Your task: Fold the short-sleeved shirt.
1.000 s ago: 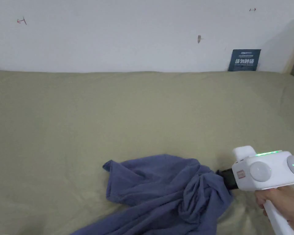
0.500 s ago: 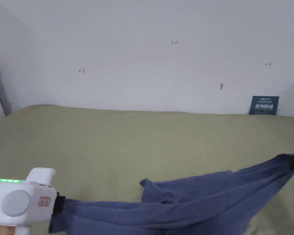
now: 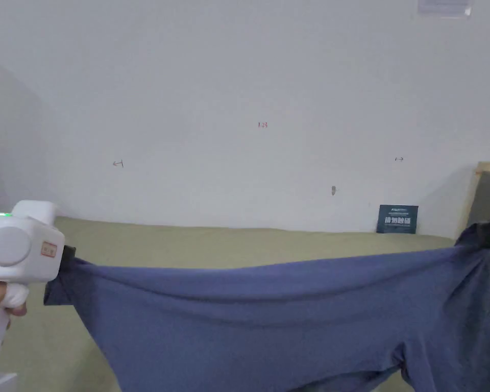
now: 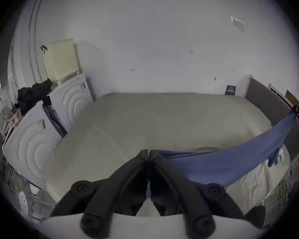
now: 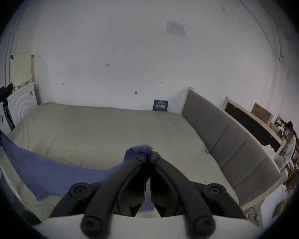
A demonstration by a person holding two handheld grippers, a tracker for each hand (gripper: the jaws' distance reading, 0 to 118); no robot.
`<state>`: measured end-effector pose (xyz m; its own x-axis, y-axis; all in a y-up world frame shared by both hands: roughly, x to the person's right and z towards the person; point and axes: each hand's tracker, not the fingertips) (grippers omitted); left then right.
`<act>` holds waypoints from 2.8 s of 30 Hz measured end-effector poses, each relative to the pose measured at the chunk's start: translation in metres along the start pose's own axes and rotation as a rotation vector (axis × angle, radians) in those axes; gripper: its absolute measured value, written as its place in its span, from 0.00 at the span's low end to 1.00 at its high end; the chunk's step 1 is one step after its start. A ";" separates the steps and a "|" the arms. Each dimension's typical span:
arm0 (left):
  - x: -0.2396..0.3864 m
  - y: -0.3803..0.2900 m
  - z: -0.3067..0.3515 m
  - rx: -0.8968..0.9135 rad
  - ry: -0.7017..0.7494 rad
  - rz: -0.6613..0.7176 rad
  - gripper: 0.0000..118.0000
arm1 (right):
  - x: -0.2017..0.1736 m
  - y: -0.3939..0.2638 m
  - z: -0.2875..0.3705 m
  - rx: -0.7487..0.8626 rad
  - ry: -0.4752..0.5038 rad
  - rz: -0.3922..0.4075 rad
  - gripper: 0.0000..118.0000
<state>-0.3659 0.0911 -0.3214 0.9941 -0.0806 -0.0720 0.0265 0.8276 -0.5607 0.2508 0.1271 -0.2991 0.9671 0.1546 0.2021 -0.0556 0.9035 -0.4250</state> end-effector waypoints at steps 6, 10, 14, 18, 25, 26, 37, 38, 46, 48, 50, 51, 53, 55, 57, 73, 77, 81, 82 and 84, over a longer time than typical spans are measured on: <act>0.009 0.050 -0.011 0.058 0.028 0.022 0.02 | -0.004 0.035 -0.011 0.040 -0.029 0.014 0.02; 0.016 0.079 -0.028 0.081 0.052 0.009 0.02 | -0.005 0.060 -0.026 0.062 -0.036 -0.003 0.02; 0.023 0.106 -0.054 0.094 0.074 0.014 0.02 | -0.006 0.085 -0.049 0.087 -0.059 -0.007 0.02; 0.031 0.123 -0.083 0.098 0.092 0.003 0.02 | -0.009 0.102 -0.078 0.098 -0.065 -0.025 0.02; 0.046 0.118 -0.142 0.045 0.105 0.002 0.02 | -0.027 0.082 -0.129 0.051 -0.085 -0.023 0.02; 0.049 0.112 -0.150 0.035 0.111 -0.005 0.02 | -0.027 0.073 -0.135 0.038 -0.079 -0.027 0.02; 0.064 -0.059 -0.186 -0.195 0.025 -0.064 0.02 | -0.020 -0.115 -0.130 -0.222 -0.020 -0.095 0.02; 0.064 -0.077 -0.183 -0.215 0.015 -0.069 0.02 | -0.015 -0.135 -0.123 -0.242 -0.010 -0.107 0.02; 0.052 -0.183 -0.121 -0.309 -0.009 -0.034 0.02 | 0.007 -0.243 -0.032 -0.343 -0.004 -0.225 0.02; 0.046 -0.197 -0.097 -0.308 -0.010 -0.025 0.02 | 0.008 -0.256 -0.006 -0.344 -0.003 -0.217 0.02; 0.041 -0.206 -0.079 -0.301 -0.011 -0.026 0.02 | 0.012 -0.265 0.015 -0.339 -0.011 -0.203 0.02; 0.038 -0.210 -0.070 -0.301 -0.012 -0.025 0.02 | 0.015 -0.269 0.023 -0.341 -0.009 -0.212 0.02; 0.032 -0.218 -0.056 -0.300 -0.023 -0.016 0.02 | 0.019 -0.275 0.039 -0.343 0.004 -0.233 0.02; 0.030 -0.226 -0.048 -0.308 -0.034 -0.012 0.02 | 0.018 -0.280 0.047 -0.349 0.012 -0.220 0.02; 0.028 -0.234 -0.049 -0.317 -0.044 -0.006 0.02 | 0.015 -0.285 0.049 -0.357 0.003 -0.205 0.02; 0.000 -0.258 -0.061 -0.295 -0.044 0.162 0.95 | -0.004 -0.268 0.013 -0.372 -0.016 -0.251 0.94; -0.010 -0.247 -0.035 -0.255 -0.049 0.186 0.93 | -0.033 -0.265 0.038 -0.315 0.057 -0.192 0.92; -0.014 -0.245 -0.015 -0.217 -0.065 0.162 0.37 | -0.076 -0.257 0.066 -0.196 0.128 -0.149 0.13; -0.014 -0.249 -0.014 -0.208 -0.040 0.163 0.00 | -0.084 -0.256 0.072 -0.153 0.121 -0.156 0.00; -0.017 -0.253 -0.015 -0.220 -0.077 0.172 0.00 | -0.105 -0.261 0.086 -0.171 0.206 -0.134 0.00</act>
<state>-0.3913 -0.1258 -0.1906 0.9873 0.0997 -0.1239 -0.1584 0.6843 -0.7118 0.1423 -0.0906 -0.1333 0.9939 -0.0616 0.0910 0.1019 0.8270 -0.5529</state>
